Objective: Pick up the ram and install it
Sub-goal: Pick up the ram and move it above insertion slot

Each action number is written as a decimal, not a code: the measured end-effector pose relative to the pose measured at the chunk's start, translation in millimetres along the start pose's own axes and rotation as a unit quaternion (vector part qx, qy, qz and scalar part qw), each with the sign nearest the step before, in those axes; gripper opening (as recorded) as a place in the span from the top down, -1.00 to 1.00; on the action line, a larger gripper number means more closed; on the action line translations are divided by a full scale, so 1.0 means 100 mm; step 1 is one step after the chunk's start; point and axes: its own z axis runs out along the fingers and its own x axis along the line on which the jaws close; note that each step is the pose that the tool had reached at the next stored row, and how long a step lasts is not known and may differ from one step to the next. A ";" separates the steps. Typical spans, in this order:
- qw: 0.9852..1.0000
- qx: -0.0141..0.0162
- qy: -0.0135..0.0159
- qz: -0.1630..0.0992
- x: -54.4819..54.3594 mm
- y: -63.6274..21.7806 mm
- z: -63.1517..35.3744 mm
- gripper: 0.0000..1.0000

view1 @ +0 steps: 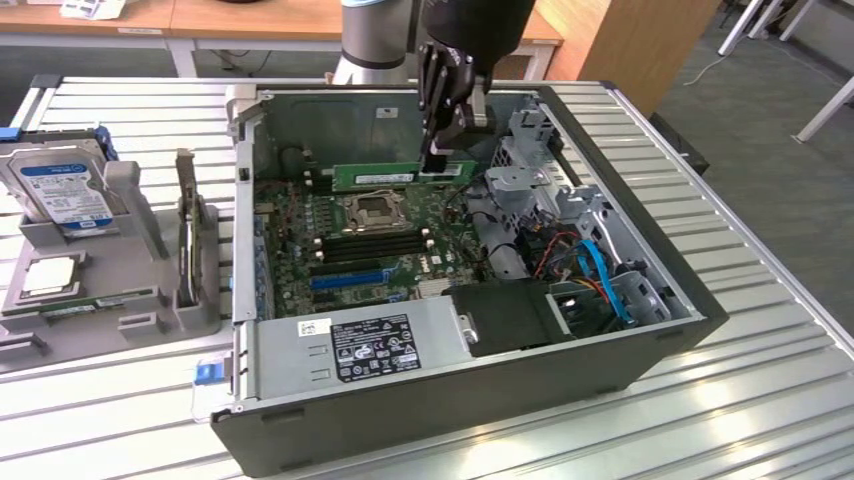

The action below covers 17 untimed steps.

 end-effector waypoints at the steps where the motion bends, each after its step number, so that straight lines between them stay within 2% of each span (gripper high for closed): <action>1: 1.000 0.000 0.000 0.000 0.00 0.000 0.000 0.76; 4: 1.000 0.000 0.000 0.000 -0.01 0.000 0.000 0.76; 17: 1.000 0.000 0.000 0.000 -0.19 -0.001 0.038 0.76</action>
